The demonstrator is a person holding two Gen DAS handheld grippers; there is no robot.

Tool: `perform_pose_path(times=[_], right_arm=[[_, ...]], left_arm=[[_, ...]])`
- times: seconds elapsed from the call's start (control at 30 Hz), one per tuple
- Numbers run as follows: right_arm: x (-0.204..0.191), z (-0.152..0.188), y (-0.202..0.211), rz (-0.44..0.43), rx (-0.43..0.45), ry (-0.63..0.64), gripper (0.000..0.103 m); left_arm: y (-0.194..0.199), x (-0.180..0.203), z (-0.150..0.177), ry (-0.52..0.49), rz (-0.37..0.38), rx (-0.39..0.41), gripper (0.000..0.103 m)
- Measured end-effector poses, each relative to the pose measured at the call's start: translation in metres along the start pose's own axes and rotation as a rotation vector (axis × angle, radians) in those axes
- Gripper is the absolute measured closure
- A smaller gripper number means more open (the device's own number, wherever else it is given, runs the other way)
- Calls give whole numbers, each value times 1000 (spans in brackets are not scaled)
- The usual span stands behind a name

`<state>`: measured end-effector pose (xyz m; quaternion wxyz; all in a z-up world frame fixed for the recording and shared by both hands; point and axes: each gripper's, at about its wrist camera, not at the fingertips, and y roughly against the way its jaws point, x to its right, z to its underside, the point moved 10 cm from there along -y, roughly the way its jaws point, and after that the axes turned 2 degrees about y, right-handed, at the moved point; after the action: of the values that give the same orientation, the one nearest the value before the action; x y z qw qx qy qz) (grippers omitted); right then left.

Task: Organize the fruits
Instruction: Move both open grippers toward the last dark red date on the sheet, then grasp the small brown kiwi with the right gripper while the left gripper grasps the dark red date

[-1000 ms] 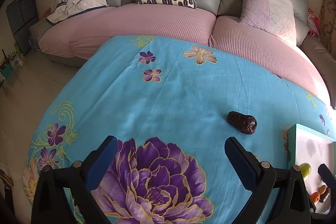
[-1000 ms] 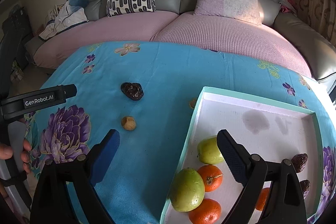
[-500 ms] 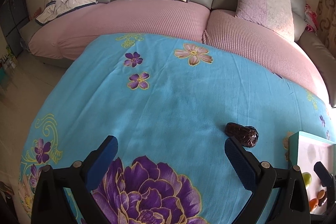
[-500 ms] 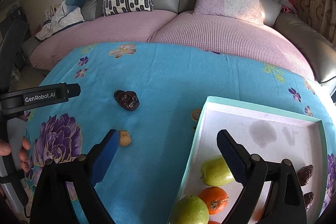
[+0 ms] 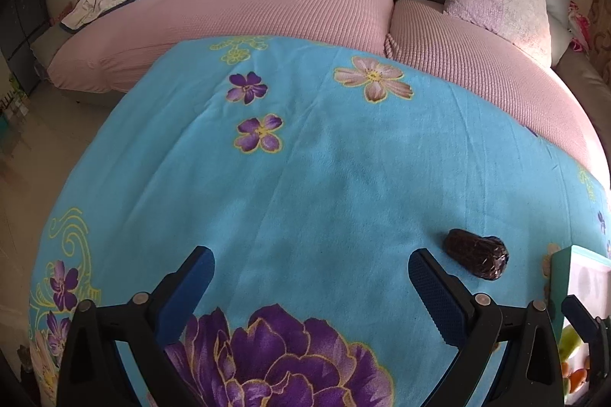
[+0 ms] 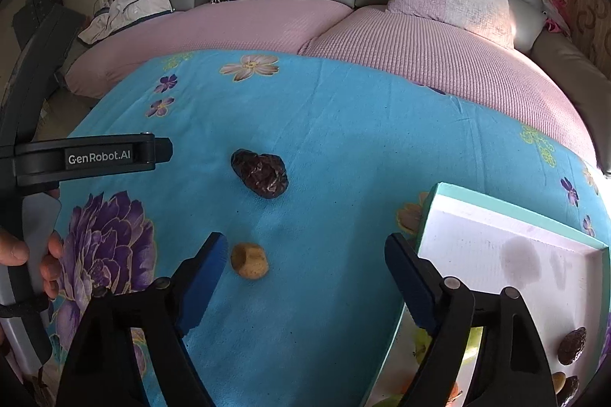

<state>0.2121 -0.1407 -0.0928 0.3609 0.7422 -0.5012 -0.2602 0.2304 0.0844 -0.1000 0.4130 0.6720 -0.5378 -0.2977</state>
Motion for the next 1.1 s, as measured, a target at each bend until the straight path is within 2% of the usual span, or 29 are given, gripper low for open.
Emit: perform_pose_path(times=[0.13,0.23,0.3,0.33,0.37,0.6,0.67,0.77,1.1], right_arm=[[-11,5,-8,-16,-22,20,20],[-17,9,-12,-19,-38,29,31],[-20,10,-15,-23,-44,34,31],[-21,10,-16,-27,-47,36,35],[-22,11,-18,-30,-50,37,43],[-23,12,-20,-69,-60,2,60],[-25,10,-19,-86,-56,-6,69],[-28,10,-17,-108,-58,-10,76],[-19,8,-9,-109,-38,-46,77]], left_arm=[[-3,-14,3,-10,-51,-10,0],[-3,-20,3,-11,-64,-12,0],[-3,-22,4,-9,-60,-14,0],[-3,-22,5,-9,-58,-15,0],[-3,-22,5,-11,-59,-16,0],[-5,-18,6,-29,-60,-23,0],[-5,-18,6,-29,-60,-23,0],[-5,-18,6,-29,-59,-24,0],[-1,-10,7,-41,-56,-20,0]])
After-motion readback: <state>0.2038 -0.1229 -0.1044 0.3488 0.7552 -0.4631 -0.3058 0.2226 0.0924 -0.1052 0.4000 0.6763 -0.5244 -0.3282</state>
